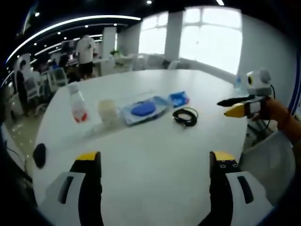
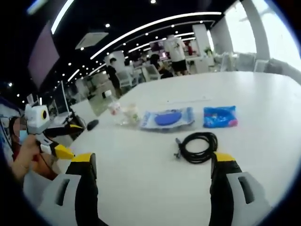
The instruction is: Arrange the tabletop items into an orderly group along one side of the table until the central work area is clear of visible clutter.
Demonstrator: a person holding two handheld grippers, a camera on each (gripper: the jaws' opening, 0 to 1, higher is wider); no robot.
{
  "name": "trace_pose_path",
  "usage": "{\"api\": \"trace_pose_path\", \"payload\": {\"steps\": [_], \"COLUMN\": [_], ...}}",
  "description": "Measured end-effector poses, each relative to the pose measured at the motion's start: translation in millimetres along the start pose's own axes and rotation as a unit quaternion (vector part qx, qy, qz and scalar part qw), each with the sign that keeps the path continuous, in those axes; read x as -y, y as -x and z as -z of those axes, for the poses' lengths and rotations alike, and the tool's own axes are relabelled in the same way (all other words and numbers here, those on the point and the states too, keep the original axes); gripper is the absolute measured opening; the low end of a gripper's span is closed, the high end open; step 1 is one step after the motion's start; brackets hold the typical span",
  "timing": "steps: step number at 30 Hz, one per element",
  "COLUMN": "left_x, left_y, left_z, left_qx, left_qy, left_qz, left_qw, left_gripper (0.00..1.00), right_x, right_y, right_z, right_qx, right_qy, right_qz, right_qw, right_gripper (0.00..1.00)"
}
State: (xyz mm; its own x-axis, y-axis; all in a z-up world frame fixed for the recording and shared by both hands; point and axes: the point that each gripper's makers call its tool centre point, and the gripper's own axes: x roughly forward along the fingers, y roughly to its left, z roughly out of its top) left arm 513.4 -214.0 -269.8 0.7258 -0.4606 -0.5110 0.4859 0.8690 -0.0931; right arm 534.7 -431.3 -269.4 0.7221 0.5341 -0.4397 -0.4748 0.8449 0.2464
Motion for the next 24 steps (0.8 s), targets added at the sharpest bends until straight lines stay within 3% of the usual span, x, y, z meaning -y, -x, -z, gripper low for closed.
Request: {"api": "trace_pose_path", "payload": {"steps": [11, 18, 24], "left_x": [-1.3, -0.8, 0.6], "left_y": [2, 2, 1], "left_z": [-0.1, 2.2, 3.4], "left_qx": [0.0, -0.005, -0.01], "left_qy": [0.001, 0.0, 0.001], "left_qz": [-0.002, -0.003, -0.001], "left_qw": [1.0, 1.0, 1.0], "left_gripper": [0.93, 0.92, 0.92], "right_x": [0, -2, -2], "right_y": [6, 1, 0], "right_z": [11.8, 21.1, 23.2], "right_qx": [0.012, -0.01, -0.016], "right_qy": [0.005, 0.027, 0.017], "right_qz": [0.005, 0.004, -0.001], "right_qw": [0.9999, 0.9996, 0.9997], "right_gripper": [1.0, 1.0, 1.0]}}
